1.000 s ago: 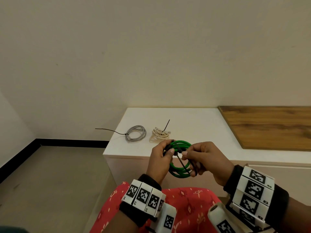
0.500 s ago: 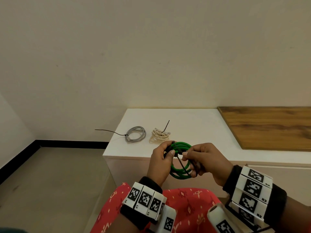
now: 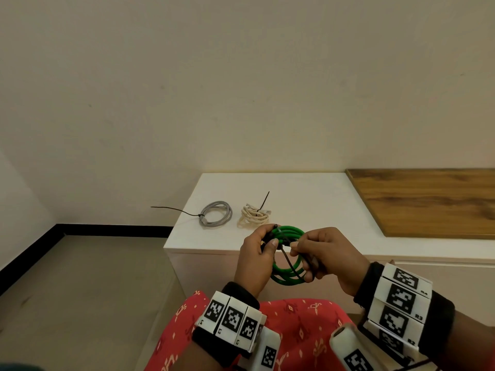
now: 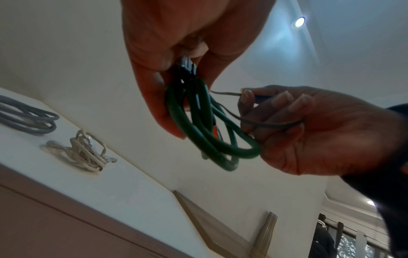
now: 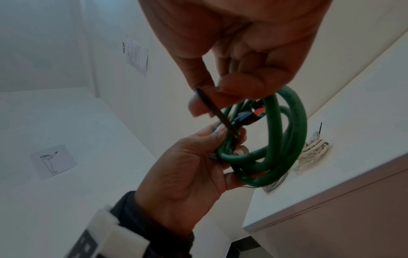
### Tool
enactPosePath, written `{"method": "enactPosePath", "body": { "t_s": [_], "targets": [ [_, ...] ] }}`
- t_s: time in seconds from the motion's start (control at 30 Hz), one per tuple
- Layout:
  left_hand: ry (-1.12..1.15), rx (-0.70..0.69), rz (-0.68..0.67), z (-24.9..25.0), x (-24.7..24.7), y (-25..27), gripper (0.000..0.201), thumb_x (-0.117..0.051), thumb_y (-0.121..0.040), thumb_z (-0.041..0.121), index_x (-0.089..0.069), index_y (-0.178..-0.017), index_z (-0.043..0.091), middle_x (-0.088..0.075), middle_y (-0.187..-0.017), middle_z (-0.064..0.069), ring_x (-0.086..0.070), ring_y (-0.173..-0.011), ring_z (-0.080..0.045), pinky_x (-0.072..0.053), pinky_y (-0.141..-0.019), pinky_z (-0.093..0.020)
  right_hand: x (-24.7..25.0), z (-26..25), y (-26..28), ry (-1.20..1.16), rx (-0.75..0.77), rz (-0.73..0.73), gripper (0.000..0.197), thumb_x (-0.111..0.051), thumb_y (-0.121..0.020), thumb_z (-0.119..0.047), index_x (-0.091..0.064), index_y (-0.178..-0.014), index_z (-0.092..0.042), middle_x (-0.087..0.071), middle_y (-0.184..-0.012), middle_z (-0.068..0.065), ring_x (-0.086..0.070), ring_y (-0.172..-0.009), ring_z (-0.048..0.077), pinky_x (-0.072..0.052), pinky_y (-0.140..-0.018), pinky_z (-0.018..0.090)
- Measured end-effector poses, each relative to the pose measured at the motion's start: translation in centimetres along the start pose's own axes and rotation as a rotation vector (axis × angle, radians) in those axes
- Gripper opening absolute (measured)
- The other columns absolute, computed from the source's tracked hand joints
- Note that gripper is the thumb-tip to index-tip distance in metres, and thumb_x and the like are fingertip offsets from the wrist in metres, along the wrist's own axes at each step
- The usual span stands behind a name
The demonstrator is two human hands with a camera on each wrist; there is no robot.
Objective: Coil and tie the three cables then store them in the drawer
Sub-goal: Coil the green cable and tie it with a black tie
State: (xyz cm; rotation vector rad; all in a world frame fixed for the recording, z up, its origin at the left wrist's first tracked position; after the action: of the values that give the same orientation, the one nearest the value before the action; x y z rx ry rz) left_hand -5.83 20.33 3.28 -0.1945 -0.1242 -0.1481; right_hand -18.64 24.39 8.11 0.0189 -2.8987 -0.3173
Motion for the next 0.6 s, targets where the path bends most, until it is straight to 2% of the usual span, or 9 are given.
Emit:
{"method": "enactPosePath", "body": {
  "t_s": [0.1, 0.3, 0.37, 0.5, 0.6],
  "targets": [
    [-0.007, 0.008, 0.011, -0.01, -0.08, 0.0, 0.031, -0.046, -0.089, -0.004, -0.055, -0.105, 0.021, -0.06, -0.089, 0.006, -0.052, -0.074, -0.005, -0.043, -0.078, -0.027, -0.01, -0.04, -0.01, -0.004, 0.003, -0.004, 0.022, -0.056, -0.086, -0.008, -0.062, -0.064, -0.005, -0.05, -0.037, 0.0, -0.05, -0.029, 0.013, -0.03, -0.038, 0.019],
    [-0.019, 0.007, 0.022, -0.05, -0.17, -0.04, 0.031, -0.046, -0.089, -0.004, -0.057, -0.109, 0.016, -0.059, -0.089, 0.005, -0.051, -0.074, -0.009, -0.043, -0.079, -0.028, -0.04, -0.04, 0.06, -0.002, 0.004, -0.004, 0.023, -0.055, -0.086, -0.008, -0.062, -0.064, -0.005, -0.05, -0.037, -0.001, -0.05, -0.029, 0.012, -0.03, -0.04, 0.019],
    [-0.029, 0.001, 0.016, -0.03, -0.17, 0.03, 0.031, -0.046, -0.089, -0.004, -0.056, -0.109, 0.016, -0.059, -0.088, 0.01, -0.053, -0.076, -0.006, -0.043, -0.078, -0.025, -0.06, -0.04, 0.05, -0.004, 0.002, -0.005, 0.023, -0.055, -0.086, -0.008, -0.062, -0.064, -0.005, -0.05, -0.037, 0.0, -0.05, -0.029, 0.012, -0.031, -0.04, 0.019],
    [-0.044, -0.015, 0.013, -0.08, -0.05, 0.07, 0.03, -0.046, -0.089, -0.004, -0.056, -0.112, 0.014, -0.056, -0.089, 0.018, -0.054, -0.083, 0.003, -0.042, -0.074, -0.008, -0.09, -0.04, 0.09, -0.009, 0.001, -0.006, 0.023, -0.055, -0.086, -0.008, -0.062, -0.064, -0.005, -0.05, -0.037, -0.001, -0.05, -0.029, 0.011, -0.031, -0.04, 0.019],
    [-0.039, -0.016, 0.028, -0.12, -0.04, 0.11, 0.031, -0.047, -0.089, -0.005, -0.057, -0.113, 0.011, -0.056, -0.089, 0.017, -0.054, -0.085, 0.003, -0.042, -0.076, -0.01, -0.12, -0.03, 0.2, -0.008, 0.004, -0.006, 0.023, -0.054, -0.087, -0.008, -0.061, -0.065, -0.005, -0.05, -0.037, -0.001, -0.049, -0.029, 0.011, -0.031, -0.04, 0.019]
  ]
}}
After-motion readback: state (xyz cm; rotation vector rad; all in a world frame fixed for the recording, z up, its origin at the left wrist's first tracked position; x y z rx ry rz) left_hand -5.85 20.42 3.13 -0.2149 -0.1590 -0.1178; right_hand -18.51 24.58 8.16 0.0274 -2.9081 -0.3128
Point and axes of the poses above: each hand's wrist, its own y-axis away from the middle knuckle, its own x-axis out of the back of the hand, z = x × y, the point moved 1 cm from there along -y, towards the middle knuckle
